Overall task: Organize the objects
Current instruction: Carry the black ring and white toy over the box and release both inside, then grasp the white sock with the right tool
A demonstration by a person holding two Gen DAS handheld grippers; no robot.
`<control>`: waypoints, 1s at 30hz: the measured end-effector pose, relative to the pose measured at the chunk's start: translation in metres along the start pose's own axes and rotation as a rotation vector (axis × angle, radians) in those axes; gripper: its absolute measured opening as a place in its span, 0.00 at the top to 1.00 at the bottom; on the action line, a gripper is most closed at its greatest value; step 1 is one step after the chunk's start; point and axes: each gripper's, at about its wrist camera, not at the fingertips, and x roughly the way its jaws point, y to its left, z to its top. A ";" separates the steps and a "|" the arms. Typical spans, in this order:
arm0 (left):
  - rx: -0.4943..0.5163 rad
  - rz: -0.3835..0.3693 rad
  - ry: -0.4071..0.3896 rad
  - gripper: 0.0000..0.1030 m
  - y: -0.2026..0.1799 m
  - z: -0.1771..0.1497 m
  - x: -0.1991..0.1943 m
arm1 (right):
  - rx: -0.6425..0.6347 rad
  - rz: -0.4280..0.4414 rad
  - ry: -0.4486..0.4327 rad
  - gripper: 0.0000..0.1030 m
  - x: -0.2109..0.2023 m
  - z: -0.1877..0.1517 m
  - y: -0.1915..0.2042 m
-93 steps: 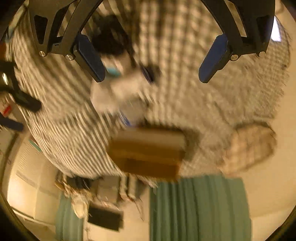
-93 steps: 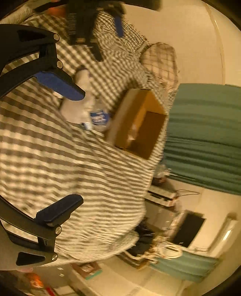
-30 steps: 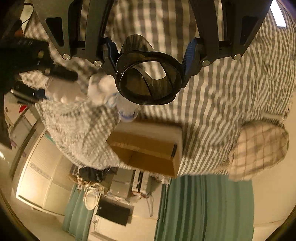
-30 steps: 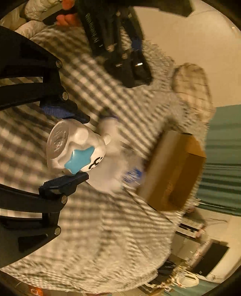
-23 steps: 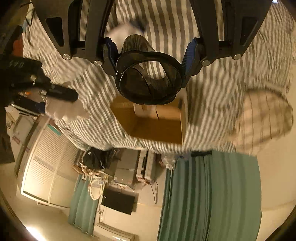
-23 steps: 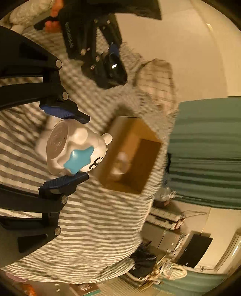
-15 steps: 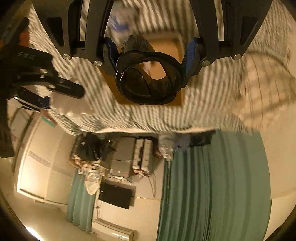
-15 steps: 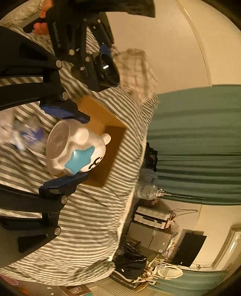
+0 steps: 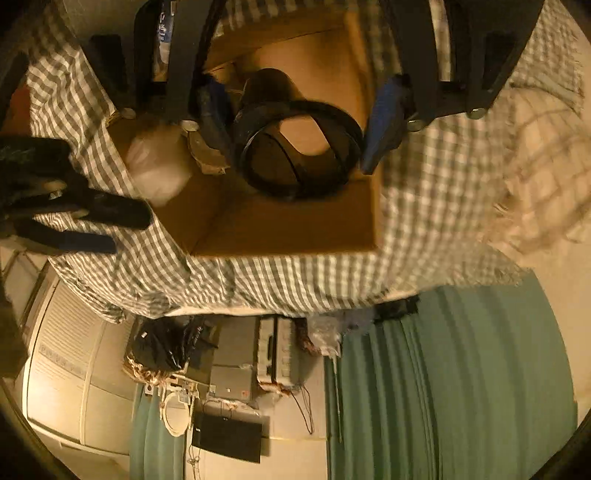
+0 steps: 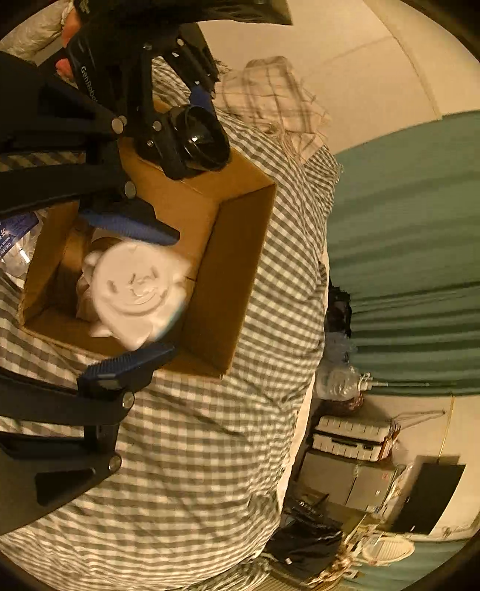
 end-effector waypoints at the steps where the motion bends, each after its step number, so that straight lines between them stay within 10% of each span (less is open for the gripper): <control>1: -0.002 0.019 -0.032 0.10 0.001 0.002 -0.014 | 0.014 -0.008 -0.027 0.22 -0.011 0.001 -0.002; 7: -0.003 0.057 -0.146 0.00 0.001 0.003 -0.100 | 0.025 -0.048 -0.197 0.01 -0.109 0.003 0.005; 18: -0.038 0.072 -0.157 0.00 -0.004 -0.073 -0.200 | -0.168 -0.130 -0.260 0.01 -0.232 -0.075 0.060; 30: -0.097 0.151 0.007 0.00 -0.010 -0.181 -0.136 | -0.096 -0.070 0.103 0.02 -0.086 -0.192 0.079</control>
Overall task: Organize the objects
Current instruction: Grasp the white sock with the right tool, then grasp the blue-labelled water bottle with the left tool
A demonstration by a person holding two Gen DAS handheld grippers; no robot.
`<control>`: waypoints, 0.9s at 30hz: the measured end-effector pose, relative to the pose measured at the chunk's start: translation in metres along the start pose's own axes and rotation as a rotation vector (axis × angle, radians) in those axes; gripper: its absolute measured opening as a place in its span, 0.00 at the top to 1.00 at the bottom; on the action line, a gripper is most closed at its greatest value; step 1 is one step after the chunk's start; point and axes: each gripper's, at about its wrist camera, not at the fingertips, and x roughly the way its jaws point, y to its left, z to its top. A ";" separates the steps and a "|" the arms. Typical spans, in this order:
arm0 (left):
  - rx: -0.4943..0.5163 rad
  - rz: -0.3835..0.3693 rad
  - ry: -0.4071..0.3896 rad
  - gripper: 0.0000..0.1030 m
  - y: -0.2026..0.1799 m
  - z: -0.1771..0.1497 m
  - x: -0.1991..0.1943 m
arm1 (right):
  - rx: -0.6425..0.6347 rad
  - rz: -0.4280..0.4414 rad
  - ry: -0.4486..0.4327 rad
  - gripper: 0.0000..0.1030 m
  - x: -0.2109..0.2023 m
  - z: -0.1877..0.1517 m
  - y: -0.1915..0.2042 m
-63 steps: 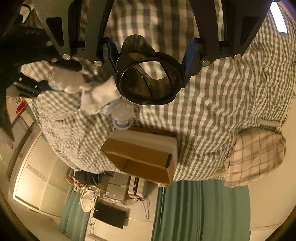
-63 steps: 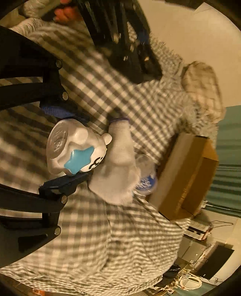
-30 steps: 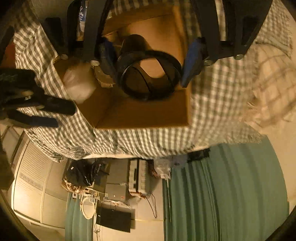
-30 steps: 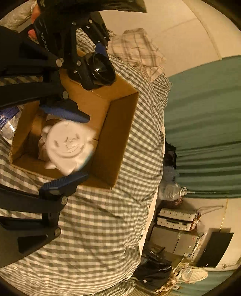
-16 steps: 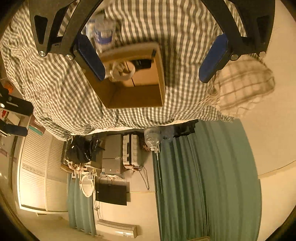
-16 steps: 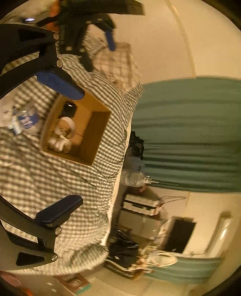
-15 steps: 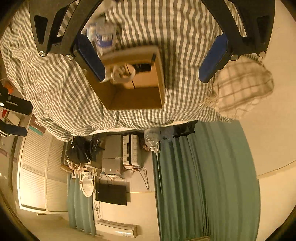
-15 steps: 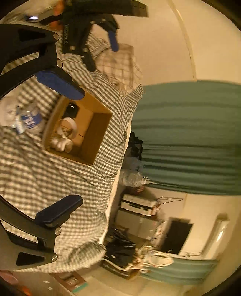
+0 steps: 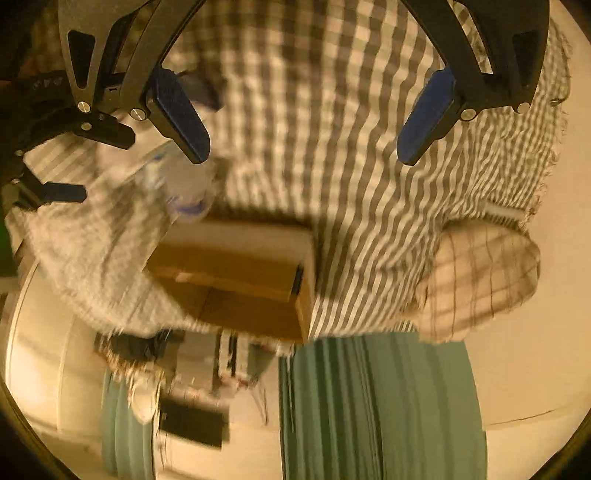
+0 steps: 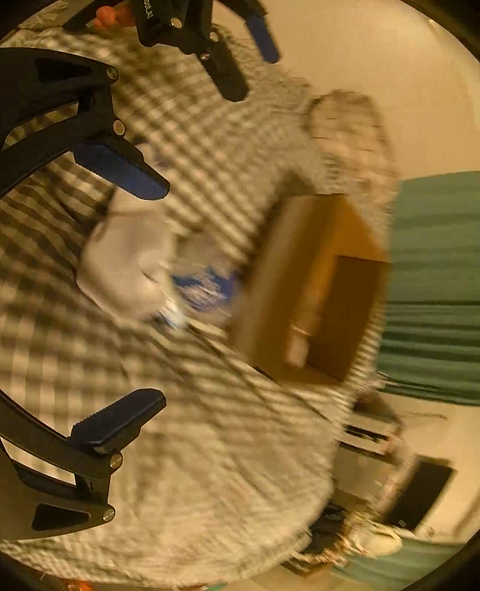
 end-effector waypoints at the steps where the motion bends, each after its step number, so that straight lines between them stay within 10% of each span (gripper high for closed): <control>1: -0.007 0.008 0.018 0.00 0.002 -0.003 0.006 | -0.010 0.009 0.028 0.03 0.010 -0.005 0.004; 6: -0.064 -0.018 0.061 0.00 0.011 -0.012 0.021 | -0.052 0.050 0.114 0.04 0.040 -0.014 0.017; 11: -0.059 -0.039 0.069 0.00 0.010 -0.014 0.020 | -0.074 0.070 0.160 0.31 0.053 -0.019 0.027; 22: 0.008 -0.124 0.048 0.00 -0.038 0.033 0.028 | 0.058 -0.044 -0.148 0.41 -0.043 0.022 -0.046; 27: 0.042 -0.156 0.109 0.01 -0.081 0.042 0.064 | 0.110 -0.085 -0.146 0.41 -0.034 0.032 -0.082</control>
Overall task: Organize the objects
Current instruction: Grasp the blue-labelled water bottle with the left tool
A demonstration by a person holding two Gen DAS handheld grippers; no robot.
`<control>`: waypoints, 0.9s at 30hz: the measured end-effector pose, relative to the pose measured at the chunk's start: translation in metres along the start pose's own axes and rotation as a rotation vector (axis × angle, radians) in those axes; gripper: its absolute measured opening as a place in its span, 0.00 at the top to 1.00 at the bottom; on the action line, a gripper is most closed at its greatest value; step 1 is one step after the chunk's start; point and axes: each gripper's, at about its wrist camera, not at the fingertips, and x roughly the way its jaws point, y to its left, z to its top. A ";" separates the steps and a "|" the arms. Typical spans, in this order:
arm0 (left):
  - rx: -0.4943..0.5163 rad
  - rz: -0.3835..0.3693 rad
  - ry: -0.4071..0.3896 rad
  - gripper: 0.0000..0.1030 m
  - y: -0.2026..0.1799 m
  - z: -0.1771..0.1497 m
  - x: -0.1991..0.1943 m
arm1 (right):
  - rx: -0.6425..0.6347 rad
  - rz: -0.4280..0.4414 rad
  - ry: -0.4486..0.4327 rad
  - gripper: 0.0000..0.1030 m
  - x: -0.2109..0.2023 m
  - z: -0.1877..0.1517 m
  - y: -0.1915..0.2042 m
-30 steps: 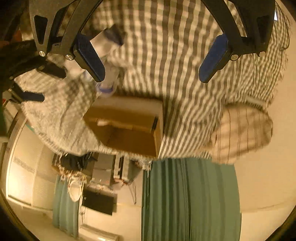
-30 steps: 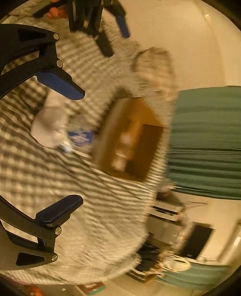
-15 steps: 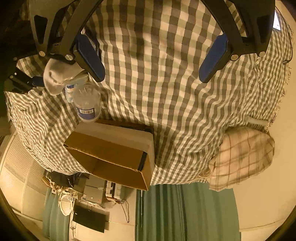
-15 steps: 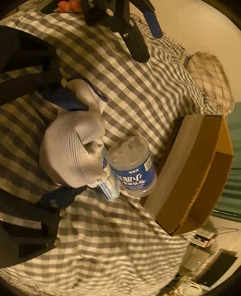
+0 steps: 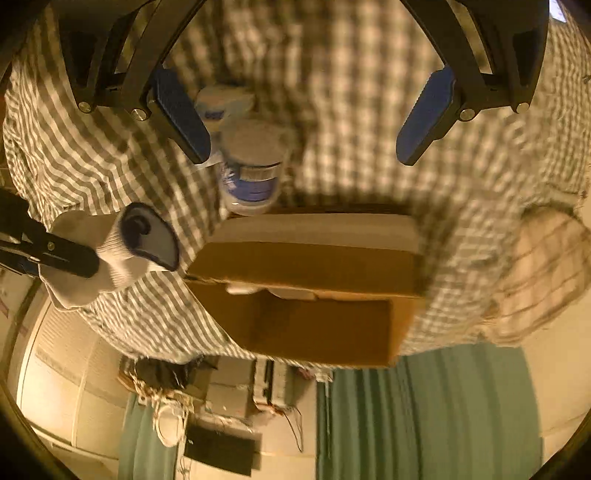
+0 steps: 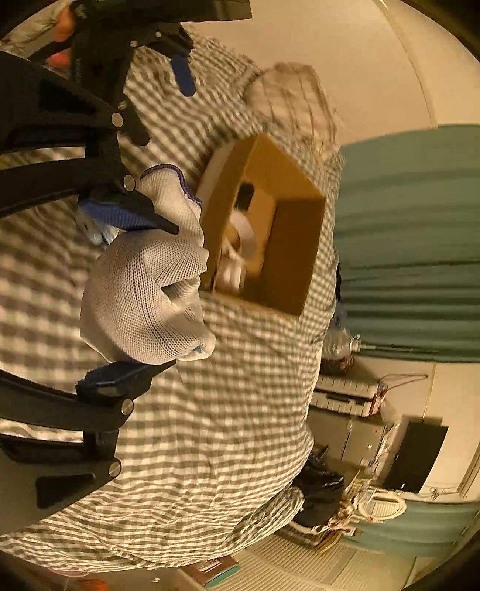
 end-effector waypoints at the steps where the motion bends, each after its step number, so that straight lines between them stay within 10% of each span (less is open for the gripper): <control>1: 0.010 0.004 0.014 0.04 -0.006 0.001 0.010 | 0.004 -0.007 0.005 0.41 0.006 -0.001 -0.004; 12: 0.024 -0.026 0.231 0.19 -0.030 -0.009 0.102 | 0.073 0.080 0.080 0.41 0.057 -0.022 -0.024; 15: -0.001 -0.092 0.242 0.36 -0.028 -0.008 0.104 | 0.080 0.085 0.076 0.41 0.058 -0.023 -0.025; 27: 0.000 -0.113 0.074 0.39 -0.020 -0.019 0.009 | 0.033 0.004 0.012 0.41 0.008 -0.027 -0.008</control>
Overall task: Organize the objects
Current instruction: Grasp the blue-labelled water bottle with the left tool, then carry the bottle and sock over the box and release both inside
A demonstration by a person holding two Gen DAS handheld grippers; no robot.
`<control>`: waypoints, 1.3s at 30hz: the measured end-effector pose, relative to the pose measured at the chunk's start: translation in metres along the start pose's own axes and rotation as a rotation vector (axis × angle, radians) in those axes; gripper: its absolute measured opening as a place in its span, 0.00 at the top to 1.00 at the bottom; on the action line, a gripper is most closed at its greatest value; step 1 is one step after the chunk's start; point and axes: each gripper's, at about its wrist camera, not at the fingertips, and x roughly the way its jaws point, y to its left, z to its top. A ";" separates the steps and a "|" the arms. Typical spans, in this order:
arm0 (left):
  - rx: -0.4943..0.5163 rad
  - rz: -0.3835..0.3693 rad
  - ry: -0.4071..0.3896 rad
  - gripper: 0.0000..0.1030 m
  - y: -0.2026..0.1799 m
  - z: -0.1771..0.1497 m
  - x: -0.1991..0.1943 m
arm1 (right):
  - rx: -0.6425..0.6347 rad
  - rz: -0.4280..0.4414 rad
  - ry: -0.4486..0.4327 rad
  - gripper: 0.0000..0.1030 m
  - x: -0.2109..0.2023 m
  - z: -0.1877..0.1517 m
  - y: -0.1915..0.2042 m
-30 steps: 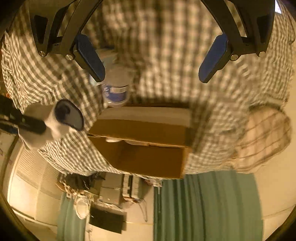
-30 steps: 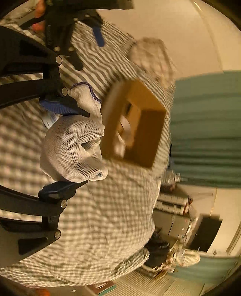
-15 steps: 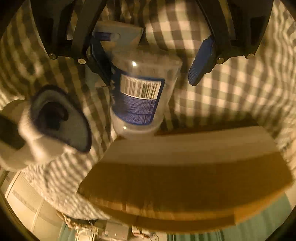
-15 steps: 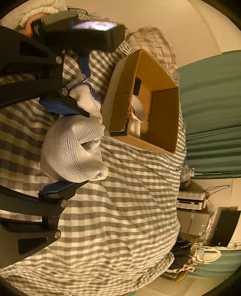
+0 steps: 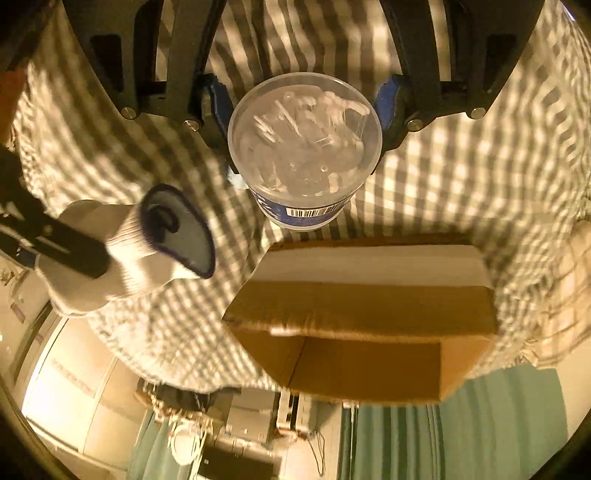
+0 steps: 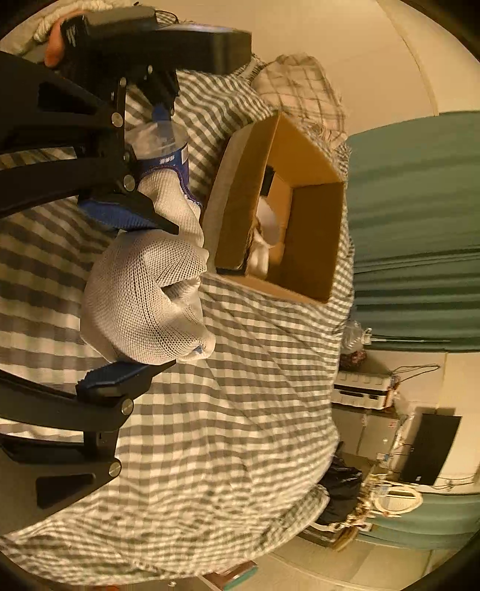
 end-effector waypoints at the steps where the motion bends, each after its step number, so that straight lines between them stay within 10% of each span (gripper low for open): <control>1: 0.001 -0.005 -0.010 0.39 0.000 0.000 -0.009 | -0.009 -0.005 -0.011 0.41 -0.008 0.001 0.005; 18: 0.066 0.112 -0.300 0.39 0.040 0.109 -0.140 | -0.132 -0.041 -0.251 0.41 -0.080 0.107 0.056; 28: 0.023 0.154 -0.277 0.39 0.079 0.185 -0.063 | -0.103 0.026 -0.221 0.41 0.008 0.183 0.049; 39: -0.004 0.108 -0.175 0.38 0.094 0.179 0.014 | -0.017 0.122 -0.079 0.40 0.113 0.176 0.019</control>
